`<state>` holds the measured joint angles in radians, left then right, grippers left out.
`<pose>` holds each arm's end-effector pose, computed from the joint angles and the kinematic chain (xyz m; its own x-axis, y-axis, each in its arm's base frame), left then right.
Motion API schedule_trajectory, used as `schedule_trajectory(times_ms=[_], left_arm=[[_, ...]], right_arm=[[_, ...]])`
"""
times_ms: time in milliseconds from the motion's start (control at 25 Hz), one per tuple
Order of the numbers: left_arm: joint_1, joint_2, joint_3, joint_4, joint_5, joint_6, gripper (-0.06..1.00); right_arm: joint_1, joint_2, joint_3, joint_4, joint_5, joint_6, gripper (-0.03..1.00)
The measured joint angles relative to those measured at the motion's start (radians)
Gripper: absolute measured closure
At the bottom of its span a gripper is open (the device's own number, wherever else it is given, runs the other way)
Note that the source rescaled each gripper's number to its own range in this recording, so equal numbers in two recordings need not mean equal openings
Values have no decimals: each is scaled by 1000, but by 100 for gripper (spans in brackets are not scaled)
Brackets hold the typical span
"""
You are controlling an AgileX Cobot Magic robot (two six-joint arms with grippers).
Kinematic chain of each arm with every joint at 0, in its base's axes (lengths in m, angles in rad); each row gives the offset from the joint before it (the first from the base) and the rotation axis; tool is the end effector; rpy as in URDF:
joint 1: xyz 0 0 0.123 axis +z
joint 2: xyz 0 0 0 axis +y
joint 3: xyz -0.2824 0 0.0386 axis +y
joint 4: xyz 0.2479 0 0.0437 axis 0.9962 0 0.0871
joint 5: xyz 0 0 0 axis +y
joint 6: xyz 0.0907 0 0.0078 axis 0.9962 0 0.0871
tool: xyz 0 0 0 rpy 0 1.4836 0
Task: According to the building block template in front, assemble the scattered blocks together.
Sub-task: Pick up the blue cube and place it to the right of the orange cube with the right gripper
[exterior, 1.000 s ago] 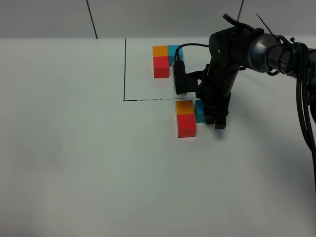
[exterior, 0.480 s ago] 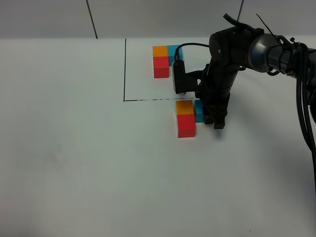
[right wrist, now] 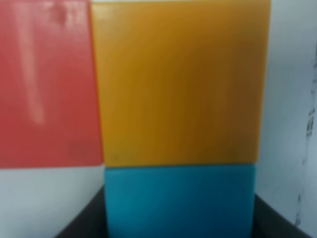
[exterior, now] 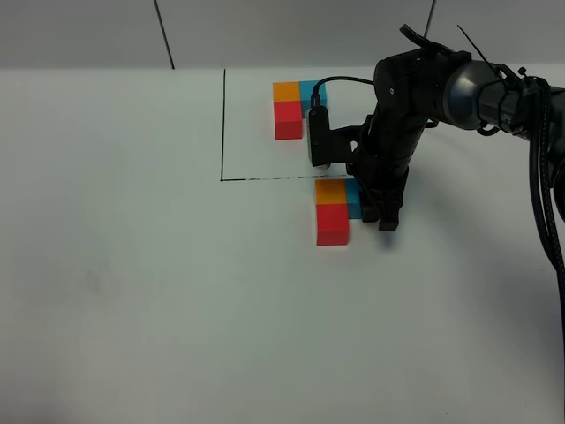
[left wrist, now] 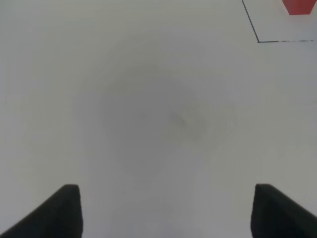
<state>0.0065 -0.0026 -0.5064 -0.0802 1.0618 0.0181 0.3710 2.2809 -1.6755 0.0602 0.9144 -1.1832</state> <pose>-0.0061 -0.0064 0.2791 -0.4488 -0.0239 -0.8933 0.0466 0.9977 -0.0501 0.4221 0.1688 0.1168 -0.0444 -0.9940 -0.1001 -0.9927 0.0551 -0.1069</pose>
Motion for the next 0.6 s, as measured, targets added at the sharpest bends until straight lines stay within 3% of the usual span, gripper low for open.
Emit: schedule_trajectory(times_ms=[600], left_arm=[[0,0,0,0,0,0,39]], right_arm=[[-2,0,0,1,9,0,96]])
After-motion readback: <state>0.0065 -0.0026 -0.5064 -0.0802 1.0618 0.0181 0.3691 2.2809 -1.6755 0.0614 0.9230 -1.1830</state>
